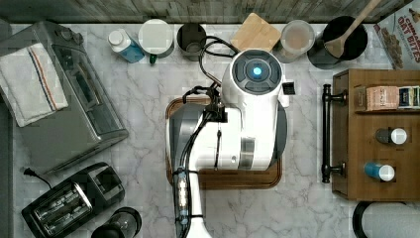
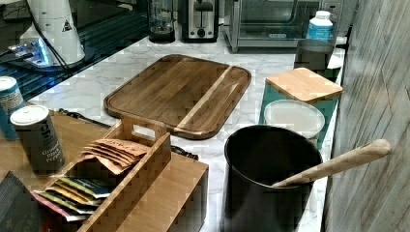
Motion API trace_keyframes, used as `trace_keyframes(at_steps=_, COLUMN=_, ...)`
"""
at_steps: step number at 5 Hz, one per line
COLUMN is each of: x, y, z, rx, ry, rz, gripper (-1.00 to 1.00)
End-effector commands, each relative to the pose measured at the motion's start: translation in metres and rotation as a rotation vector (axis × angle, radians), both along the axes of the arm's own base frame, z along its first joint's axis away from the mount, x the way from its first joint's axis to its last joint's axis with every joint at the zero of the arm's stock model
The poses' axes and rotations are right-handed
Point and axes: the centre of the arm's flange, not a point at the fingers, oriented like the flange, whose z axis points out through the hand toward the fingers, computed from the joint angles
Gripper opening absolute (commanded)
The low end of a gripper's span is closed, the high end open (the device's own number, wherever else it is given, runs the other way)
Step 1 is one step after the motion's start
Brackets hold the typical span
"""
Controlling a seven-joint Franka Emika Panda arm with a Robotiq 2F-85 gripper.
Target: Open the drawer.
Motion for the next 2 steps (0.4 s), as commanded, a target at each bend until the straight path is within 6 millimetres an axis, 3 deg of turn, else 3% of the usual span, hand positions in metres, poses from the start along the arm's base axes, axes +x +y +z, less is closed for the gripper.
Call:
trace_keyframes(at_steps=1, x=-0.031, y=-0.077, z=-0.015, rx=-0.079, ry=-0.038, rz=0.285, gripper=1.0)
trace_keyframes(at_steps=2, x=-0.037, y=-0.118, z=-0.02, rx=-0.062, ry=-0.055, rz=0.367, gripper=1.0)
